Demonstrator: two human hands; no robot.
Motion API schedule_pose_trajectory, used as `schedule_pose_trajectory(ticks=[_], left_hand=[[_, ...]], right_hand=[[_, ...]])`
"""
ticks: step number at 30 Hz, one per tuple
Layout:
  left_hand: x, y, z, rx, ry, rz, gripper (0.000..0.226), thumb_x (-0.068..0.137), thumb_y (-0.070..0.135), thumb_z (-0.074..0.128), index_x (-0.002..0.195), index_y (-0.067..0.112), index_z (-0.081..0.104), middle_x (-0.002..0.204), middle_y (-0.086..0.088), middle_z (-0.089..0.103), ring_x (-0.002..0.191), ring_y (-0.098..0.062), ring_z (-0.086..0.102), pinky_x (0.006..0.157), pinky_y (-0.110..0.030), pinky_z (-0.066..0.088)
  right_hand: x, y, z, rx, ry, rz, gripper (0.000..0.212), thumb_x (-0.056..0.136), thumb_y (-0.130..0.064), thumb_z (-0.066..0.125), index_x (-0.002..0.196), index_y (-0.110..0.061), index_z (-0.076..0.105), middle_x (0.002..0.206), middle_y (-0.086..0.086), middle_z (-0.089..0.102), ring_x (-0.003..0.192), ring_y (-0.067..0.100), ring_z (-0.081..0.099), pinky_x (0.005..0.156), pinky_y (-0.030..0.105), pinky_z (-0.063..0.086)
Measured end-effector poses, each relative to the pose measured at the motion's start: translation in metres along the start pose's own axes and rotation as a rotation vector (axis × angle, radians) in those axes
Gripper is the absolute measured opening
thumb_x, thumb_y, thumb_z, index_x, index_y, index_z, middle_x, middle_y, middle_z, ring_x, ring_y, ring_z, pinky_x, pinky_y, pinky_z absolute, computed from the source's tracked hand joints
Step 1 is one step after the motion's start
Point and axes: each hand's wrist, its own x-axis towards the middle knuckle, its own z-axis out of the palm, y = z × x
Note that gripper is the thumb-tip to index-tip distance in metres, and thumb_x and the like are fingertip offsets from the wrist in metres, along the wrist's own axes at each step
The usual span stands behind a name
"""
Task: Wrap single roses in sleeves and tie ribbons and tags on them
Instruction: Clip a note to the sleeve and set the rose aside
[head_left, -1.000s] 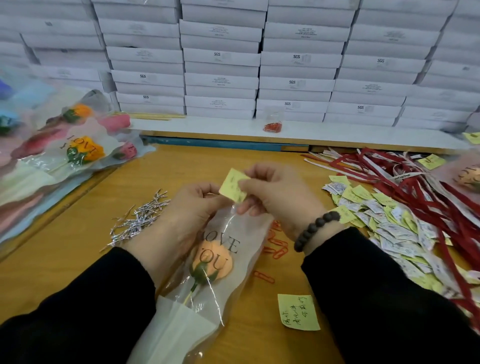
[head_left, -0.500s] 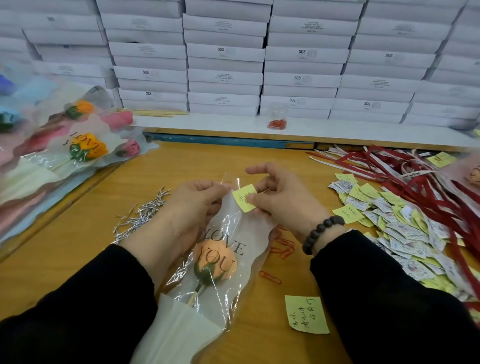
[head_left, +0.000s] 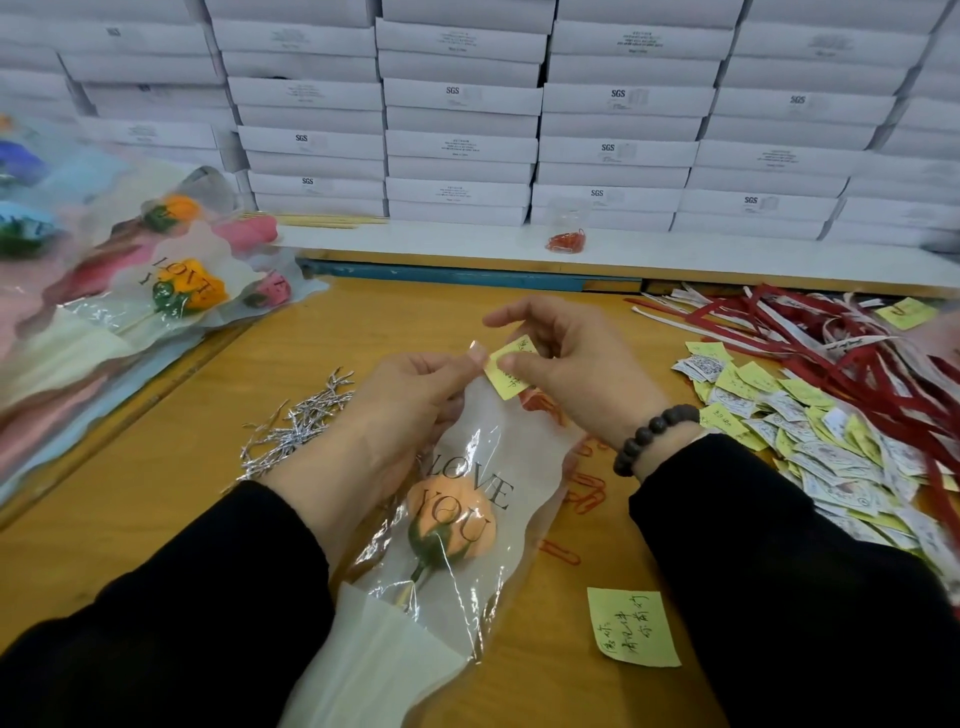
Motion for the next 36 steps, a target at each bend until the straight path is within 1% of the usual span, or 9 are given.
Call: schedule_pose_trajectory(ticks=[3, 8, 13, 17, 19, 21, 24, 29, 36], left_hand=[[-0.002, 0.0, 0.001, 0.063, 0.01, 0.037, 0.024, 0.066, 0.034, 0.07, 0.066, 0.011, 0.068, 0.05, -0.002, 0.035, 0.051, -0.015, 0.023, 0.049, -0.026, 0.018], [-0.002, -0.001, 0.004, 0.053, 0.048, 0.034, 0.012, 0.083, 0.007, 0.064, 0.073, 0.0, 0.063, 0.077, -0.02, 0.049, 0.066, -0.028, 0.037, 0.062, -0.034, 0.03], [0.0, -0.003, 0.002, 0.065, 0.069, 0.055, 0.029, 0.083, 0.001, 0.062, 0.057, 0.012, 0.064, 0.05, -0.003, 0.047, 0.044, -0.008, 0.034, 0.041, -0.013, 0.03], [-0.001, -0.001, 0.004, 0.067, 0.047, 0.049, 0.008, 0.082, -0.001, 0.063, 0.087, 0.001, 0.069, 0.09, -0.038, 0.057, 0.071, -0.027, 0.045, 0.069, -0.034, 0.039], [-0.001, -0.003, 0.005, 0.056, 0.009, 0.033, 0.013, 0.081, 0.0, 0.064, 0.093, -0.002, 0.069, 0.099, -0.039, 0.058, 0.077, -0.03, 0.049, 0.077, -0.039, 0.041], [0.0, -0.005, 0.005, 0.058, -0.014, 0.05, 0.012, 0.083, 0.005, 0.063, 0.091, -0.001, 0.069, 0.071, -0.023, 0.064, 0.06, -0.021, 0.052, 0.062, -0.026, 0.047], [-0.001, -0.004, 0.006, 0.042, 0.008, 0.068, 0.012, 0.088, 0.008, 0.058, 0.083, 0.003, 0.068, 0.042, 0.007, 0.05, 0.036, -0.002, 0.04, 0.039, -0.011, 0.033], [-0.002, -0.003, 0.005, 0.029, 0.03, 0.055, 0.016, 0.086, 0.007, 0.06, 0.073, 0.007, 0.069, 0.041, 0.005, 0.052, 0.035, -0.003, 0.043, 0.037, -0.013, 0.035], [-0.002, -0.003, 0.006, 0.071, 0.092, 0.069, 0.019, 0.084, 0.018, 0.065, 0.07, 0.006, 0.067, 0.045, -0.001, 0.046, 0.04, -0.01, 0.035, 0.04, -0.015, 0.03]], right_hand=[[0.001, 0.003, 0.002, 0.015, -0.009, -0.016, 0.033, 0.08, -0.005, 0.069, 0.108, -0.02, 0.058, 0.076, 0.009, 0.053, 0.055, 0.006, 0.044, 0.049, 0.02, 0.047], [0.002, 0.009, 0.002, 0.072, 0.094, 0.076, 0.028, 0.077, -0.012, 0.072, 0.093, -0.025, 0.052, 0.09, 0.002, 0.055, 0.074, 0.014, 0.057, 0.065, 0.032, 0.057], [-0.002, 0.014, -0.006, 0.154, 0.049, 0.19, 0.008, 0.082, -0.013, 0.068, 0.082, -0.011, 0.06, 0.078, 0.001, 0.064, 0.056, -0.003, 0.06, 0.052, 0.013, 0.049], [-0.002, 0.014, -0.005, 0.087, 0.089, 0.157, 0.011, 0.085, -0.012, 0.065, 0.075, -0.018, 0.065, 0.072, -0.003, 0.064, 0.052, -0.006, 0.056, 0.05, 0.011, 0.047], [0.0, 0.014, -0.002, 0.045, 0.117, 0.142, 0.016, 0.084, -0.013, 0.066, 0.071, -0.023, 0.066, 0.072, -0.004, 0.064, 0.056, -0.002, 0.055, 0.052, 0.011, 0.046], [0.0, 0.014, 0.001, 0.027, 0.12, 0.132, 0.014, 0.083, -0.012, 0.067, 0.073, -0.021, 0.067, 0.07, -0.004, 0.063, 0.059, -0.001, 0.054, 0.055, 0.011, 0.045], [0.001, 0.014, 0.003, 0.0, 0.113, 0.136, 0.01, 0.083, -0.013, 0.068, 0.076, -0.02, 0.068, 0.069, -0.006, 0.063, 0.056, -0.004, 0.054, 0.052, 0.008, 0.046], [0.0, 0.017, 0.001, -0.043, 0.075, 0.187, 0.009, 0.085, -0.021, 0.065, 0.079, -0.014, 0.066, 0.078, 0.001, 0.066, 0.064, 0.004, 0.058, 0.055, 0.01, 0.049], [-0.003, 0.012, 0.001, -0.009, -0.02, 0.16, 0.013, 0.09, -0.013, 0.058, 0.077, -0.013, 0.058, 0.066, -0.003, 0.057, 0.045, -0.005, 0.051, 0.046, 0.008, 0.042]])
